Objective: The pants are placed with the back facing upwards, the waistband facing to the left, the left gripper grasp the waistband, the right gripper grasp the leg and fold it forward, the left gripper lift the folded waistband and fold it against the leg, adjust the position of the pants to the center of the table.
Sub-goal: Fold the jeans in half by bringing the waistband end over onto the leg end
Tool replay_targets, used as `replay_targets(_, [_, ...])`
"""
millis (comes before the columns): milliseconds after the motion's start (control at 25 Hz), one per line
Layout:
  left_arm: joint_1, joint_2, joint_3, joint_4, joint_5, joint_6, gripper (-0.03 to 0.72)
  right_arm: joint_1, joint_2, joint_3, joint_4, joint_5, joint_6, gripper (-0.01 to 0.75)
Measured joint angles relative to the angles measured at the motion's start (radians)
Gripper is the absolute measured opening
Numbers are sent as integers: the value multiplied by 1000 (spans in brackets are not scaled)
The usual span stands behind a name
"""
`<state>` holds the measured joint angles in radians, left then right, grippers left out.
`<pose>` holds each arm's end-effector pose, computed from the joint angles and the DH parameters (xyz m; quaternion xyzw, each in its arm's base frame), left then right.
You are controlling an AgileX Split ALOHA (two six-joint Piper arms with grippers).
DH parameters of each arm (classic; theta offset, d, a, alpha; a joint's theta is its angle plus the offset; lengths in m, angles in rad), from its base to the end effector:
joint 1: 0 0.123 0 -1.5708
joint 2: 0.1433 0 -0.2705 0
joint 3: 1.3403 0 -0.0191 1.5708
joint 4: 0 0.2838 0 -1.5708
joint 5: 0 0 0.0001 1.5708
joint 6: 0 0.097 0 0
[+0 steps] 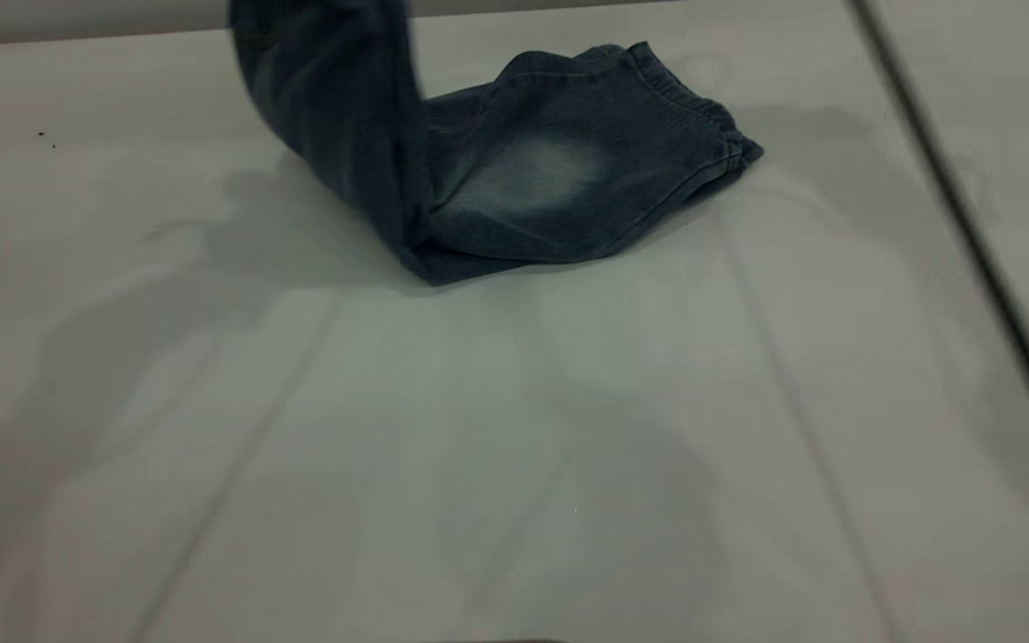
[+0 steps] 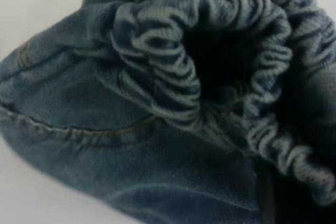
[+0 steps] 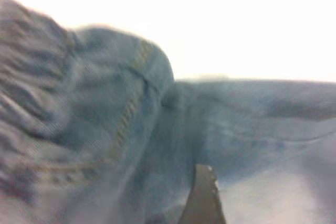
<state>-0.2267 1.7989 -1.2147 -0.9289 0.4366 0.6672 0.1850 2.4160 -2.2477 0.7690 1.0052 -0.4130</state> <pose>0.4040 -0.1270 0.1930 0.0729 0.9066 -0.2384 0.3404 0.5373 0.1585 0.2049 -0.1512 0.8951 0.3280 0.2614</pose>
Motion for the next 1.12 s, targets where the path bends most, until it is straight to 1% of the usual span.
replay_targets(80, [-54, 21, 0, -9, -60, -7, 87, -27, -38, -1, -3, 13, 0, 487])
replay_targets(160, [-94, 60, -6, -16, -105, -12, 87, -49, -76, -3, -5, 19, -6, 482])
replay_targets(320, [-153, 192, -85, -39, -133, -15, 87, -84, -144, -7, -7, 30, -20, 478])
replay_targets(520, [-199, 382, -259, -70, -126, -16, 87, -93, -178, -8, -30, 43, -23, 478])
replay_targets(680, [-208, 501, -388, -70, -50, -16, 89, -93, -181, -8, -48, 50, -25, 478])
replay_targets(760, [-210, 535, -422, -66, -21, -16, 113, -93, -182, -8, -50, 51, -25, 478])
replay_targets(840, [-210, 545, -433, -62, -10, -7, 164, -93, -182, -8, -51, 51, -25, 478])
replay_targets(920, [-210, 545, -439, -61, -2, 13, 259, -93, -182, -8, -52, 51, -26, 478])
replay_targets(1040, [-206, 545, -440, -49, 24, 40, 460, -93, -182, -8, -55, 51, -26, 478])
replay_targets(1120, [-195, 539, -440, -14, 62, 45, 571, -93, -182, -8, -77, 51, -27, 478])
